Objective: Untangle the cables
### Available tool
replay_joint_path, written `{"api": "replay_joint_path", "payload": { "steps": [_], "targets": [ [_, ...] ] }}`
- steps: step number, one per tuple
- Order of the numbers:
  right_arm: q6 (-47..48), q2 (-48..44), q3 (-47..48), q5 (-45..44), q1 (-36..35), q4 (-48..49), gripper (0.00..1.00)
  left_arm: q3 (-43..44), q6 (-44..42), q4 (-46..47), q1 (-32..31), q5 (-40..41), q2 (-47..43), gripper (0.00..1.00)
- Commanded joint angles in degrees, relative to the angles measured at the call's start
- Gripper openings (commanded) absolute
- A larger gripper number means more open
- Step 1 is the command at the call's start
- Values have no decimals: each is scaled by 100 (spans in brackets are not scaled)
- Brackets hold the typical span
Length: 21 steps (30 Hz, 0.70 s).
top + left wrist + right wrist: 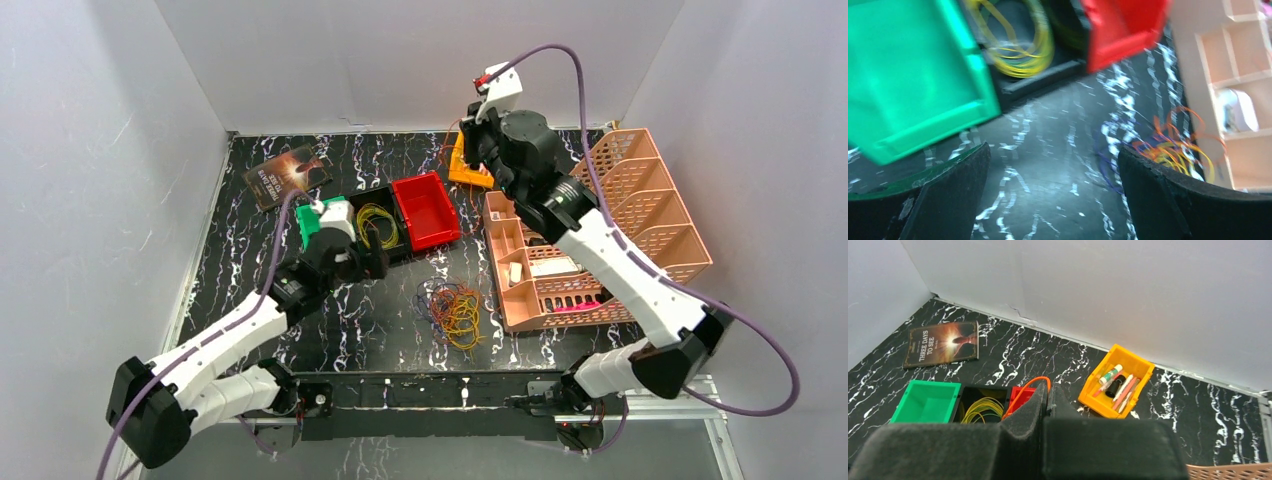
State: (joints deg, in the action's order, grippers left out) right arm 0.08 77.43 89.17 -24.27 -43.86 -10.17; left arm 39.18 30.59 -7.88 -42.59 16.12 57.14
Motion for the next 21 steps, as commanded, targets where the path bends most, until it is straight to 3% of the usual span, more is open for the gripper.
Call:
{"api": "replay_joint_path", "payload": {
  "steps": [1, 9, 21],
  "targets": [
    [-415, 419, 292, 711, 380, 534, 0, 294, 116, -1092, 955, -309, -63, 98],
    [-698, 1163, 481, 1381, 661, 770, 0, 901, -580, -1733, 1243, 145, -205, 98],
    [-876, 2179, 1003, 1916, 774, 955, 0, 514, -839, -1582, 1240, 609, -598, 98]
  ]
}}
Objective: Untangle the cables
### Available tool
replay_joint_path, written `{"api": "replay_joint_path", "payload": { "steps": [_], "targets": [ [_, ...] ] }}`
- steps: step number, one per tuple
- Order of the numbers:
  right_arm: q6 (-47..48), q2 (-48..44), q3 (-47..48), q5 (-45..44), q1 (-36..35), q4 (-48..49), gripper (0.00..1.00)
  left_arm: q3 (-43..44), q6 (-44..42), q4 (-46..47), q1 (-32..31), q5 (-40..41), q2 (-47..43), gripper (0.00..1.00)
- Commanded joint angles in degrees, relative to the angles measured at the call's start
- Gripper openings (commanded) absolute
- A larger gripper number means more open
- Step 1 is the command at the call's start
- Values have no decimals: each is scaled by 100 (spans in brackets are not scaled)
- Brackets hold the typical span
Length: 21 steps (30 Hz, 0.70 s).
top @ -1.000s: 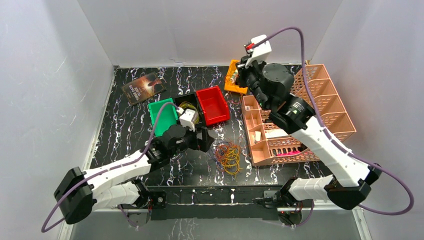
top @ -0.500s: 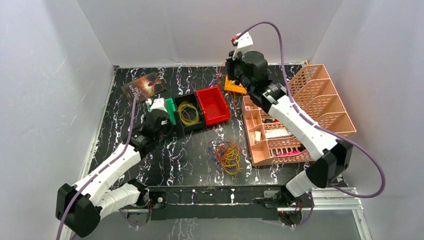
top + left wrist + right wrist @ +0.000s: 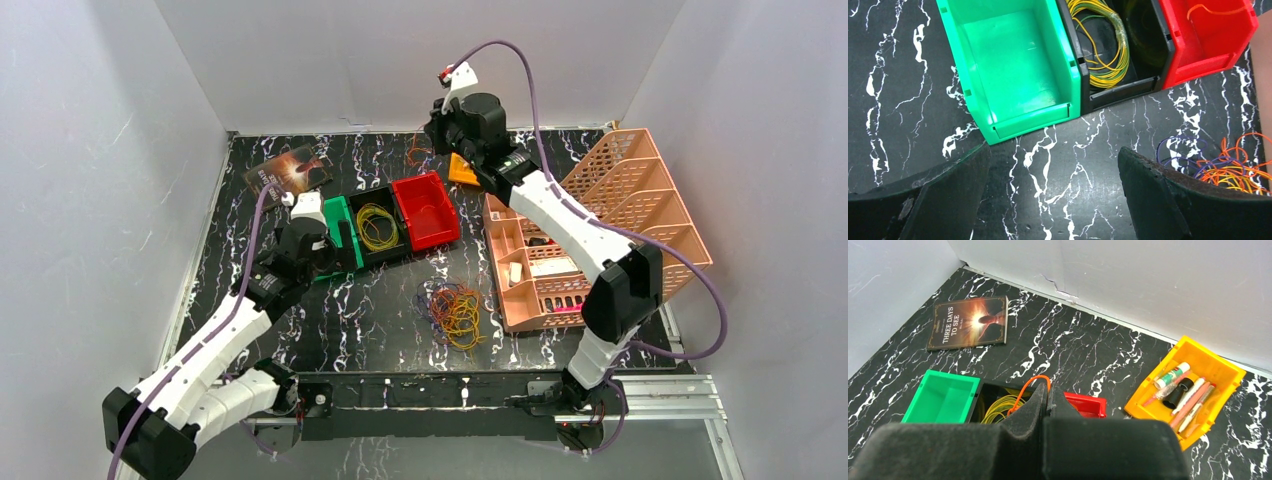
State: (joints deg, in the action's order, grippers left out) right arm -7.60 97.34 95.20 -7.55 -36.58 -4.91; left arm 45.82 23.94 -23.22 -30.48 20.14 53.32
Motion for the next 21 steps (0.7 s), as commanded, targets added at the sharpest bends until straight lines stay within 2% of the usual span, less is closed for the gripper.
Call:
{"api": "replay_joint_path", "payload": {
  "steps": [1, 6, 21],
  "targets": [
    [-117, 204, 406, 258, 55, 441, 0, -140, -194, -49, 31, 238, -231, 98],
    [-170, 514, 211, 358, 82, 526, 0, -145, -199, -42, 25, 378, -237, 98],
    [-167, 699, -463, 405, 234, 635, 2, -147, -224, 20, 27, 245, -86, 98]
  ]
}}
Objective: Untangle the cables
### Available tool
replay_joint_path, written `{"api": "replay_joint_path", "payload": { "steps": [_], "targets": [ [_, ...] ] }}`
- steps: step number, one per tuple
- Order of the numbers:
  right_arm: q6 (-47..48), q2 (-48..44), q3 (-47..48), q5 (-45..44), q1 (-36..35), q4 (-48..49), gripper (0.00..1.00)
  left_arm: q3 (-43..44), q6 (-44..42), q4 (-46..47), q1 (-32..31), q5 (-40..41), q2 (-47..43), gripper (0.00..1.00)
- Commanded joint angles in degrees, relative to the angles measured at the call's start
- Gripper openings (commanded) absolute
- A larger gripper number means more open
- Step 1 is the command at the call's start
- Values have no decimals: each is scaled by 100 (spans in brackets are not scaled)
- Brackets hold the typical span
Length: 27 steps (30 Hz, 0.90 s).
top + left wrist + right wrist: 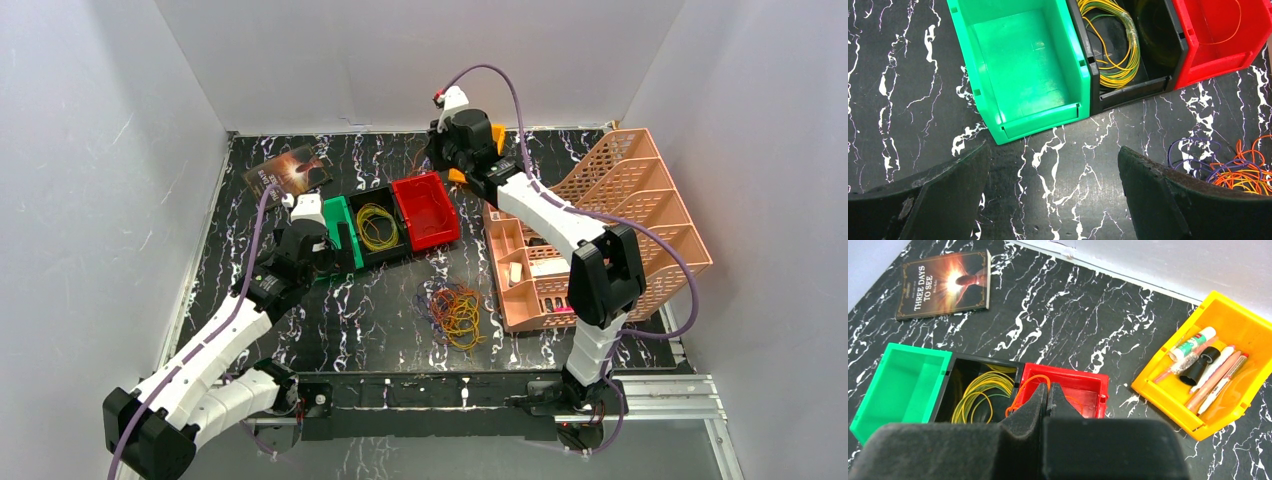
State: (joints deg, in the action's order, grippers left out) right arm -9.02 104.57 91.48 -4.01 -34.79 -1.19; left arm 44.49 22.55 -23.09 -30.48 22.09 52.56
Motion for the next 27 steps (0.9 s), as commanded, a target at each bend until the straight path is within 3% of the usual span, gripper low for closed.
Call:
{"api": "replay_joint_path", "payload": {
  "steps": [1, 10, 13, 18, 27],
  "targets": [
    [-7, -30, -145, 30, 51, 227, 3, -11, -84, 2, 32, 57, -9, 98],
    [-39, 87, -697, 106, 51, -185, 12, -16, -92, 15, 30, 70, 10, 98],
    [-30, 184, -668, 211, 51, -402, 27, -15, -92, 23, 25, 51, 26, 98],
    [-11, -26, -826, 142, 51, -237, 40, -17, -101, 24, 28, 41, 37, 99],
    [110, -662, -965, 107, 51, -567, 44, -26, -131, 68, 33, -29, 24, 98]
  ]
}}
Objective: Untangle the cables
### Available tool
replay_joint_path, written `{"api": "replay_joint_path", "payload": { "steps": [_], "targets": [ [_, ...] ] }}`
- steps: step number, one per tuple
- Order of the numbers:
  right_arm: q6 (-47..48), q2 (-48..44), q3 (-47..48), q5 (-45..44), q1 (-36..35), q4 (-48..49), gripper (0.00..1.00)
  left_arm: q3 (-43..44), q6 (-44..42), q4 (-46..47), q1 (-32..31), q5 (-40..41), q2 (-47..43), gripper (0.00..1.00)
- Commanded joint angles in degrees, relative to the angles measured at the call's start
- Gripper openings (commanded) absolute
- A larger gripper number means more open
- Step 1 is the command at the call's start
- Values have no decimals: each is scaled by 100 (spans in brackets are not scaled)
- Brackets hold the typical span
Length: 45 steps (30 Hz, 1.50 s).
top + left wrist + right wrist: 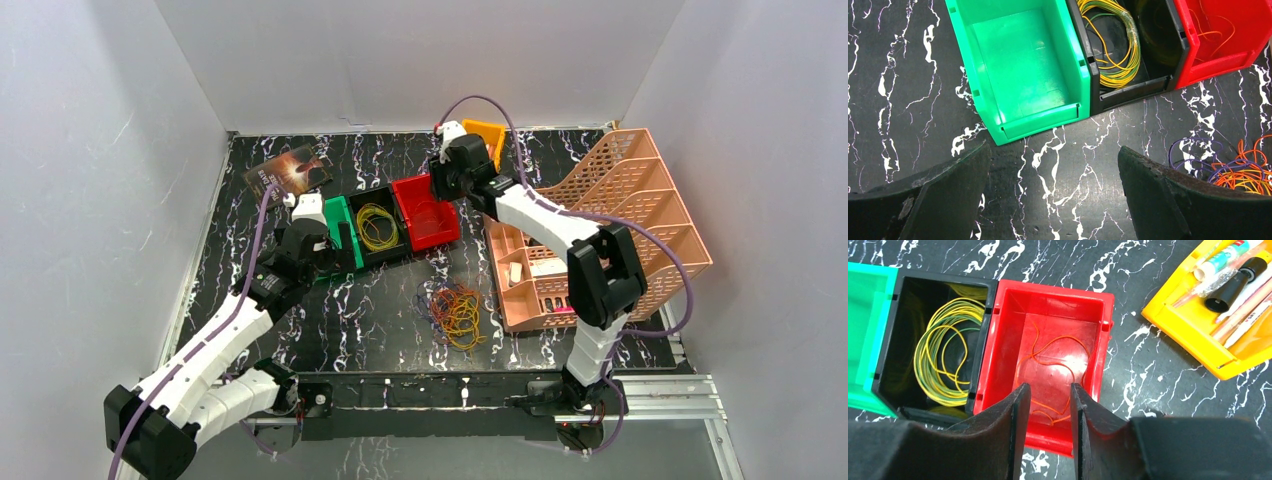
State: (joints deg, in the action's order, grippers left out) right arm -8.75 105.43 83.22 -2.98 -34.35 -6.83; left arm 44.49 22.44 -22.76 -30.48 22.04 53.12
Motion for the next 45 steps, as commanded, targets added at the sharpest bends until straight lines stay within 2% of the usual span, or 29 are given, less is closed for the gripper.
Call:
{"api": "replay_joint_path", "payload": {
  "steps": [1, 7, 11, 17, 22, 27, 31, 35, 45],
  "targets": [
    [56, -892, -262, -25, 7, -74, 45, -28, -136, 49, 28, -63, -39, 98],
    [-121, -1800, -984, -41, 3, -1001, 48, -102, -347, 411, 26, -715, -29, 98],
    [-601, -2390, -1458, -153, 7, -1781, 48, -13, -305, 501, 30, -1186, 291, 98],
    [-1510, -3416, -2510, -44, 3, -2029, 48, -4, -225, 1139, -235, -1708, 590, 98],
    [-1984, -3851, -3067, 72, -10, -2111, 48, 240, -305, 1363, -625, -1769, 1125, 98],
    [-2180, -4124, -3429, 303, -10, -2291, 49, 168, -311, 1645, -796, -1868, 1229, 98],
    [-2331, -4189, -3795, 418, -10, -2173, 48, 133, -265, 1686, -822, -1886, 1247, 98],
    [-2420, -4068, -3973, 95, -6, -1892, 46, 119, -191, 1738, -845, -1926, 1260, 98],
    [-2537, -3250, -3929, -224, -10, -1077, 41, 132, -203, 1745, -871, -2024, 1267, 98]
  ]
}}
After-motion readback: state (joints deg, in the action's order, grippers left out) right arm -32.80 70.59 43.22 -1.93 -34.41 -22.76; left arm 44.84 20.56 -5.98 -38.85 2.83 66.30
